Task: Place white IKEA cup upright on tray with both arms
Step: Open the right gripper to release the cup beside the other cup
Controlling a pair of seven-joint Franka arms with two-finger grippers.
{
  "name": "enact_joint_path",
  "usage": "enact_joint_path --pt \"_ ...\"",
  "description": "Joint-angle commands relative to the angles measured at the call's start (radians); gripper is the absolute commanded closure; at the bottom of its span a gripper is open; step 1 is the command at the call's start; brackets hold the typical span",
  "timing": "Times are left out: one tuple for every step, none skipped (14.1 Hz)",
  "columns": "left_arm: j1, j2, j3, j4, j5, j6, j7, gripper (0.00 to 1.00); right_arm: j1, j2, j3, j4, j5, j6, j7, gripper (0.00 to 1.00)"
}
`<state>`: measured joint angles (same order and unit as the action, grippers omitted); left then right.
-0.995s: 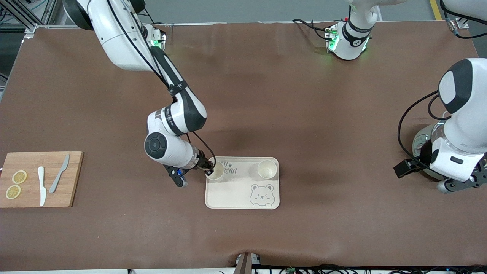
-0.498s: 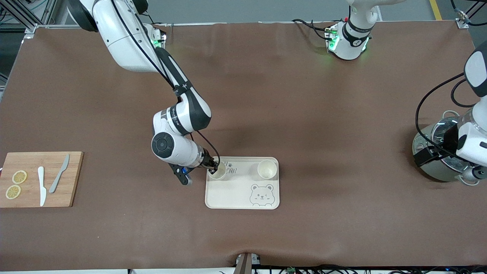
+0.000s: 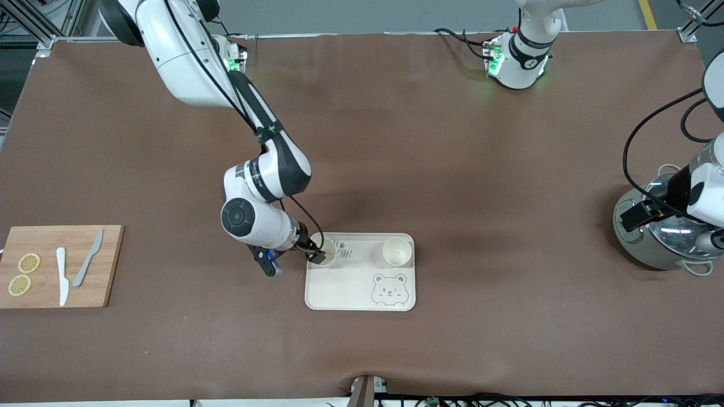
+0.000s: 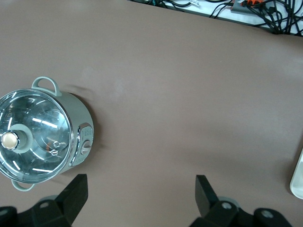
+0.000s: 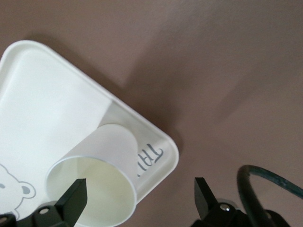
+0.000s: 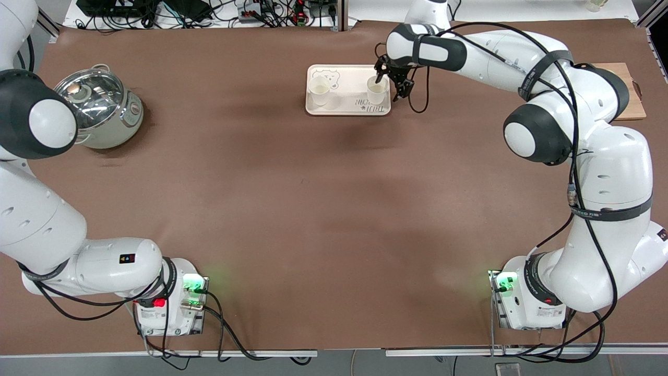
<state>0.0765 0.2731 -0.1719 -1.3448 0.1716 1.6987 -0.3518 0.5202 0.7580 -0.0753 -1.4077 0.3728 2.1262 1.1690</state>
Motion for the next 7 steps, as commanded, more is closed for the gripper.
enact_joint_path --pt "0.002 -0.051 -0.011 -0.025 0.0 -0.014 0.013 0.0 -0.003 -0.025 -0.029 0.044 0.006 -0.128 0.014 0.0" --pt "-0.001 -0.055 -0.017 -0.025 0.002 -0.025 0.013 0.0 -0.003 -0.035 -0.03 0.059 0.009 -0.187 0.015 0.0" --pt "0.0 -0.06 -0.032 -0.024 0.003 -0.043 0.013 0.0 -0.005 -0.04 -0.032 0.088 0.012 -0.234 0.044 0.0" --pt "-0.001 -0.069 -0.037 -0.025 0.003 -0.048 0.011 0.0 -0.006 -0.039 -0.031 0.12 0.009 -0.261 0.085 0.0" --pt "-0.001 -0.074 -0.04 -0.025 0.002 -0.066 0.013 0.0 -0.015 -0.04 -0.031 0.128 0.005 -0.267 0.087 0.0" --pt "0.0 -0.084 -0.047 -0.025 0.002 -0.086 0.016 0.0 -0.032 -0.04 -0.031 0.131 0.006 -0.3 0.074 0.0" --pt "-0.012 -0.106 -0.044 -0.031 0.0 -0.096 0.023 0.0 -0.055 -0.042 -0.024 0.147 0.008 -0.375 0.058 0.0"
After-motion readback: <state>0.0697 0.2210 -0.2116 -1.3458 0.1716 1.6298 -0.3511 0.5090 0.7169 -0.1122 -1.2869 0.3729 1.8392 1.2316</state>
